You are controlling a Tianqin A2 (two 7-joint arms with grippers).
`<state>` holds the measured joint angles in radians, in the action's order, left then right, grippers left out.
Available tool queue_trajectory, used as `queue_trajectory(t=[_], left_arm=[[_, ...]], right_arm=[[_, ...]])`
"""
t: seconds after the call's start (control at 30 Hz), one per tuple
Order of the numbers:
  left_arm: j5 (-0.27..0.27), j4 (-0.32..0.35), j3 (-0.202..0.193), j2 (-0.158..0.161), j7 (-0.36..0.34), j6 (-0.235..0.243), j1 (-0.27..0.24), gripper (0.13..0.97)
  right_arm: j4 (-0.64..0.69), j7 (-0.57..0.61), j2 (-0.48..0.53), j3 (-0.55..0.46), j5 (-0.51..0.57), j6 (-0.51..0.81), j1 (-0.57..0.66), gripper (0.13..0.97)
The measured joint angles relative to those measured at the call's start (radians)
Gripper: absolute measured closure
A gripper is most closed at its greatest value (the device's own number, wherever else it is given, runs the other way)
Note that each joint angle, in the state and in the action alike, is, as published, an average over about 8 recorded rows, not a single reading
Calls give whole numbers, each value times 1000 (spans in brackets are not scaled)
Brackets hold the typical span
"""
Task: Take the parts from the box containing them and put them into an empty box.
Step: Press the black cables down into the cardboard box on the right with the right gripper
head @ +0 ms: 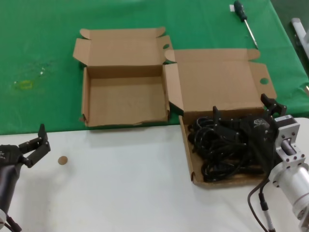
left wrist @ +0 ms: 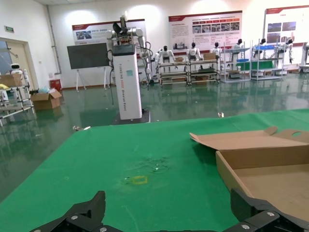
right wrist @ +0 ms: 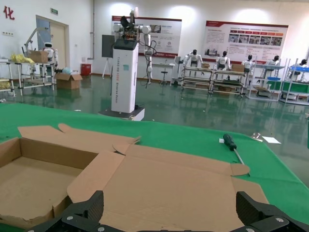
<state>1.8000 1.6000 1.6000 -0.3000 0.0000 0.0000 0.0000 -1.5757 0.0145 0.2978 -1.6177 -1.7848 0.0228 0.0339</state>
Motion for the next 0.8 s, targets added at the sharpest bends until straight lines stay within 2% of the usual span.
queue_trajectory(t=[0.2,0.5,0.77,0.8], left_arm=[[0,0,0,0,0,0,0,206],[0,0,0,0,0,0,0,346],[0,0,0,0,0,0,0,558],[0,0,0,0,0,0,0,558]], right_arm=[[0,-1,5,-6,-1,-6,0,129],[-1,-8,54,-60,-28,-52,2,129],[-22,-4,170,-136,-81,-80,20,129],[-25,-5,193,-149,-90,-82,25,129]])
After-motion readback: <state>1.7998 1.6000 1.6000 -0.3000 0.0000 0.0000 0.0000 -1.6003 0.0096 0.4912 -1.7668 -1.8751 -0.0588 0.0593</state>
